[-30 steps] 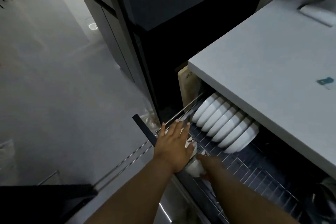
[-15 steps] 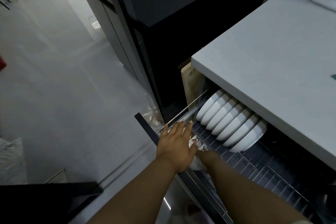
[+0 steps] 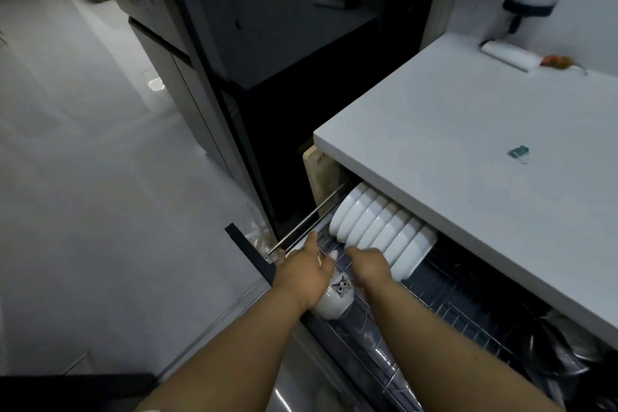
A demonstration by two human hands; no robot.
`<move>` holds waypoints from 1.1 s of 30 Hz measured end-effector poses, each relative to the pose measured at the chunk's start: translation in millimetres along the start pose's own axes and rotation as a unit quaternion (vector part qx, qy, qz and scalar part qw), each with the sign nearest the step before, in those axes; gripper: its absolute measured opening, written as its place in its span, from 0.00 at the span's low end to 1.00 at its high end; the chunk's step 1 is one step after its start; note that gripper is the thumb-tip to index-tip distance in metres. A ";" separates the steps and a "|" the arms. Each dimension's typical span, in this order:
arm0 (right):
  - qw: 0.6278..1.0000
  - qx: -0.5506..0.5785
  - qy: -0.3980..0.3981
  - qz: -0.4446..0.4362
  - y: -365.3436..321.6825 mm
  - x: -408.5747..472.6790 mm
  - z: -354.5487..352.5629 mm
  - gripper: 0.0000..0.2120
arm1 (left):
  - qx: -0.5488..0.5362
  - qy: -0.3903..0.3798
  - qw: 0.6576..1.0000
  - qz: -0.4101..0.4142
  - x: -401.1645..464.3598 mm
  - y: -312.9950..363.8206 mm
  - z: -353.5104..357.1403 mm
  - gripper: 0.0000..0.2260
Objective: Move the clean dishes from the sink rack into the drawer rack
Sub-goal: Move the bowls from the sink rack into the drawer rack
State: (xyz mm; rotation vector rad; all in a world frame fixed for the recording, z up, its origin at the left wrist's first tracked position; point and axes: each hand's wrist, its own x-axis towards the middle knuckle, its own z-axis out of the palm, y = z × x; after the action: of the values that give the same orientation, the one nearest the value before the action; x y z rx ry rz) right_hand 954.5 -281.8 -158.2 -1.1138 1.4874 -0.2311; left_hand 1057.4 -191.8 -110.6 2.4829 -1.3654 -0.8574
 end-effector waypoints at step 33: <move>0.945 0.283 0.137 -0.085 86.3 -244.9 -244.7 0.10 | -0.064 0.025 0.969 0.239 -198.5 211.4 63.2 0.30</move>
State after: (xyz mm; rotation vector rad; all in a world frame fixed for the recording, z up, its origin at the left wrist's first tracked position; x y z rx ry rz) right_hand 663.3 -165.7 12.1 -0.7541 1.4308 -0.9065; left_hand 788.8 -140.6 4.9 1.9357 -1.7255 -0.7363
